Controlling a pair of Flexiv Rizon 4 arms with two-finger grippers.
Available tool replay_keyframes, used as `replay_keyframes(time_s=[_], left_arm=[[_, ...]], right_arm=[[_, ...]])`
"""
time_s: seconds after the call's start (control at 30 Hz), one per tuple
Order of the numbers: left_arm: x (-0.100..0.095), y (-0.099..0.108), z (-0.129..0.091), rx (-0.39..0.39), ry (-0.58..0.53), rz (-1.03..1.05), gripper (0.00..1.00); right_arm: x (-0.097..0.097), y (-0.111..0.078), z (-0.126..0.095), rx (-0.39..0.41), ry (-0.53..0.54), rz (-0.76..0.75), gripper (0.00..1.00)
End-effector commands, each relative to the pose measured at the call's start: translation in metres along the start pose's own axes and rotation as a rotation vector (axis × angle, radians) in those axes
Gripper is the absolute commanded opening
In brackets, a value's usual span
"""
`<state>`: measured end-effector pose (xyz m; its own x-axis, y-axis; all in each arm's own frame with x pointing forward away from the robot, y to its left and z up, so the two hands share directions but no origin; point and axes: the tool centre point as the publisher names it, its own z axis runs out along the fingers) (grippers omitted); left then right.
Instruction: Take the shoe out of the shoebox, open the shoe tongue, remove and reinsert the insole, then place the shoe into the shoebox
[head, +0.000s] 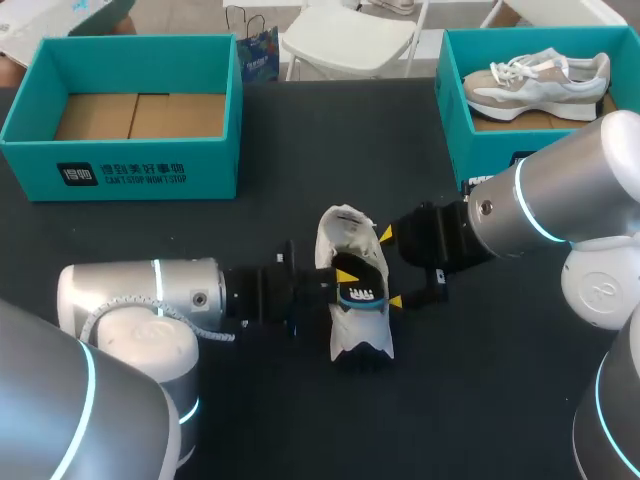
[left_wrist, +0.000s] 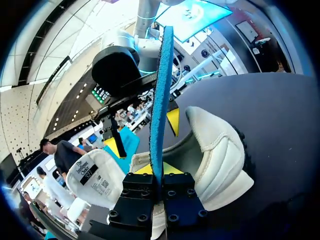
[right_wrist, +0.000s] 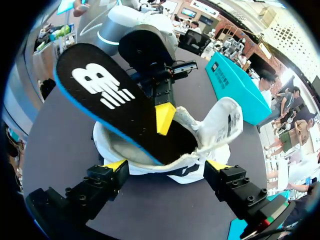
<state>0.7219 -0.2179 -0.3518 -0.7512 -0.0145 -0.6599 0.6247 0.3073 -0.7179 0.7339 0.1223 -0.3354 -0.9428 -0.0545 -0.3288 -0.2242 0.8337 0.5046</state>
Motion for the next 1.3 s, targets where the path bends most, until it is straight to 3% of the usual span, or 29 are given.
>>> replay_keyframes(time_s=[0.03, 0.1, 0.13, 0.17, 0.2, 0.33, 0.5, 0.73, 0.83, 0.93, 1.3], left_arm=[[-0.001, 0.014, -0.001, -0.02, -0.004, -0.002, 0.0], [-0.001, 0.015, -0.002, -0.025, -0.009, -0.008, 0.0], [-0.001, 0.013, -0.002, -0.022, -0.011, -0.01, 0.13], [-0.001, 0.01, -0.001, -0.019, -0.015, -0.009, 0.37], [0.0, 0.007, 0.0, -0.012, -0.017, -0.007, 0.49], [0.0, -0.004, 0.002, 0.013, -0.024, 0.002, 0.58], [-0.002, -0.019, 0.001, 0.028, -0.03, 0.029, 0.5], [-0.001, -0.041, 0.0, 0.06, -0.026, 0.053, 0.45], [0.003, -0.047, 0.001, 0.07, -0.019, 0.054, 0.35], [0.008, -0.047, 0.005, 0.073, -0.003, 0.046, 0.0], [0.025, -0.017, 0.019, 0.074, 0.032, 0.019, 0.0]], right_arm=[[0.001, 0.0, 0.0, -0.001, -0.002, -0.001, 1.0], [0.001, 0.0, 0.0, -0.001, -0.002, -0.001, 1.0], [0.001, 0.0, 0.0, -0.001, -0.002, -0.001, 1.0], [0.001, 0.0, 0.0, -0.001, -0.002, -0.001, 1.0], [0.001, 0.0, 0.0, -0.001, -0.002, -0.001, 1.0], [0.001, 0.0, 0.0, -0.001, -0.002, -0.001, 1.0], [0.001, 0.0, 0.0, -0.001, -0.002, -0.001, 1.0], [0.001, 0.0, 0.0, -0.001, -0.002, -0.001, 1.0], [0.001, 0.0, 0.0, -0.001, -0.002, -0.001, 1.0], [0.001, 0.0, 0.0, -0.001, -0.002, -0.001, 1.0], [0.001, 0.0, 0.0, -0.001, -0.002, -0.001, 1.0]])
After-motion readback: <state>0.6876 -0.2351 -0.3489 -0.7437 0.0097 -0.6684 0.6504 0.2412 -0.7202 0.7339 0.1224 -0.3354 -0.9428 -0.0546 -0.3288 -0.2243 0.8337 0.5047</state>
